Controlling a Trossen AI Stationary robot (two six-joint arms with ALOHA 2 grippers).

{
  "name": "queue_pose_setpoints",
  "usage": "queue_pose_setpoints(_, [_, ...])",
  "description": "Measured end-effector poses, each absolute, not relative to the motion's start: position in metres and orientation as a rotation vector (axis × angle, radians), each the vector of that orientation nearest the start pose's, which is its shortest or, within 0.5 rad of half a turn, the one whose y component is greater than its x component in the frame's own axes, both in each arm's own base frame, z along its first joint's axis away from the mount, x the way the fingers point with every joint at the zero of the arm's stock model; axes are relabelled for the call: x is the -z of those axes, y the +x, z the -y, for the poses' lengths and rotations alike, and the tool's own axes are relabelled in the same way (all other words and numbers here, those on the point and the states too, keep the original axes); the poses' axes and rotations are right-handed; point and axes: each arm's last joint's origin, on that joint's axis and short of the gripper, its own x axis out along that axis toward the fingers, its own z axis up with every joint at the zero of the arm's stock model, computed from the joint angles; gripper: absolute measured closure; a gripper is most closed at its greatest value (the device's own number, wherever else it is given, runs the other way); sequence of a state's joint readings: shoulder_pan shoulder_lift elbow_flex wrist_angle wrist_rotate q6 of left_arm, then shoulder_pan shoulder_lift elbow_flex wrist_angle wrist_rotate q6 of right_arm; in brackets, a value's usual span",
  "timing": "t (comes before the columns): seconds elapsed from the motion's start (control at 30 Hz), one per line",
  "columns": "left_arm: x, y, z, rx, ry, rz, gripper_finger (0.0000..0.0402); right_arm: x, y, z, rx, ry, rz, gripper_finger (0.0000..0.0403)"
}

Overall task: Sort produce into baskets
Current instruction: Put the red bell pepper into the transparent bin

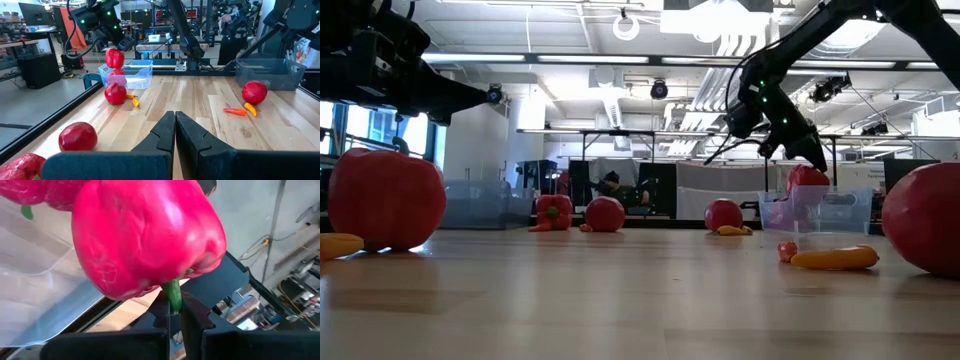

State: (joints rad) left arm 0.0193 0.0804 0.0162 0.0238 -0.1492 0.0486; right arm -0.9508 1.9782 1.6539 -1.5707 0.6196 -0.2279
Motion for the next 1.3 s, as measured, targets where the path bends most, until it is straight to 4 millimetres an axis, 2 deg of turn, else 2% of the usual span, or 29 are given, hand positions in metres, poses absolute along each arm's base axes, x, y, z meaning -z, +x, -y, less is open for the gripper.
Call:
queue_pose_setpoints(0.33, [-0.165, 0.101, -0.006, -0.168, 0.051, -0.045, 0.0402, -0.229, 0.191, 0.294, 0.826, 0.224, -2.125, 0.0392])
queue_pose_setpoints(0.43, [-0.165, 0.101, -0.006, -0.168, 0.051, -0.045, 0.0402, -0.229, 0.192, 0.294, 0.838, 0.227, -2.12, 0.037])
queue_pose_setpoints(0.63, [-0.165, 0.101, -0.006, -0.168, 0.048, -0.045, 0.0401, -0.229, 0.199, 0.289, 0.813, 0.197, -2.122, 0.0302])
queue_pose_setpoints(0.77, [-0.165, 0.101, -0.006, -0.167, 0.048, -0.044, 0.0401, -0.228, 0.202, 0.286, 0.782, 0.212, -2.111, 0.0287])
queue_pose_setpoints(0.93, [-0.165, 0.101, -0.006, -0.167, 0.05, -0.045, 0.0402, -0.228, 0.204, 0.285, 0.762, 0.256, -2.089, 0.0317])
queue_pose_setpoints(1.1, [-0.165, 0.101, -0.006, -0.167, 0.05, -0.045, 0.0402, -0.226, 0.209, 0.281, 0.686, 0.352, -2.035, 0.0389])
queue_pose_setpoints(1.3, [-0.165, 0.101, -0.006, -0.167, 0.051, -0.045, 0.0402, -0.225, 0.212, 0.283, 0.733, 0.408, -1.962, 0.0399])
